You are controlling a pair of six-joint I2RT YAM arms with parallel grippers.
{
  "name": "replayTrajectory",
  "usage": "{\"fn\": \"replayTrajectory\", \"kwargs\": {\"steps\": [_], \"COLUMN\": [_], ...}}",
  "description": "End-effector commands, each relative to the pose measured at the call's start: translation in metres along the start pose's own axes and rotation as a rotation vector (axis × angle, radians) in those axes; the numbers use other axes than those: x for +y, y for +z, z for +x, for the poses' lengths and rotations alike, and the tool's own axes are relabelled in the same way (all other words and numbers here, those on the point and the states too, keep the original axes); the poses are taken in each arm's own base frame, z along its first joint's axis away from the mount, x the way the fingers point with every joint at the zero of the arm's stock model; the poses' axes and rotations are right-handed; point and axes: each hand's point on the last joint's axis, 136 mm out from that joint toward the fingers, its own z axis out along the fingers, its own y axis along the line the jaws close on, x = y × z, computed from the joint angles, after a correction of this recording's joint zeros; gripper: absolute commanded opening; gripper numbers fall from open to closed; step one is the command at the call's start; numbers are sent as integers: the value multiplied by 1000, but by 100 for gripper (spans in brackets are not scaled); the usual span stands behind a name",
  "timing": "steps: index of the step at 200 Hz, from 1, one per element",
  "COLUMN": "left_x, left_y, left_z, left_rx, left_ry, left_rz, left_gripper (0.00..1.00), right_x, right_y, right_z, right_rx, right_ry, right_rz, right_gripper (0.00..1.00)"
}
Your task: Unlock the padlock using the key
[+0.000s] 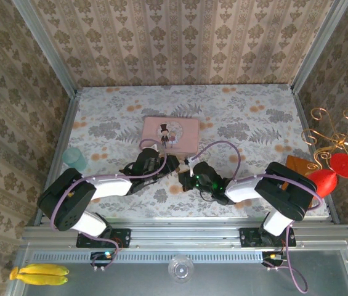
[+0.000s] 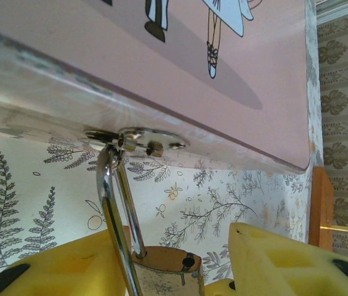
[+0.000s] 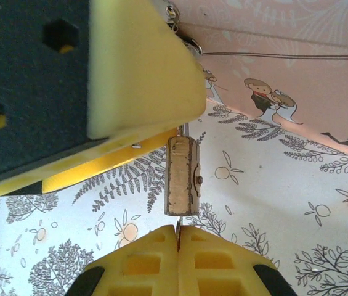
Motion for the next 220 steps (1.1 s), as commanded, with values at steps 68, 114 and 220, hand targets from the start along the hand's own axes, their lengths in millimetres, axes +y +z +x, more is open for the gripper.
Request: {"fn": "replayTrajectory", "kwargs": {"steps": [68, 114, 220], "left_x": [20, 37, 66], "left_y": [-45, -78, -106], "left_z": [-34, -51, -117], "left_rx": [-122, -174, -178], "left_ry": [6, 53, 203], "left_rz": [-38, -120, -166], "left_gripper": [54, 58, 70], "right_x": [-13, -18, -5], "right_y": [24, 26, 19], "right_z": [28, 23, -17], "right_rx": [230, 241, 178], "right_ry": [6, 21, 71], "right_rz": [93, 113, -2], "right_gripper": [7, 33, 42]}}
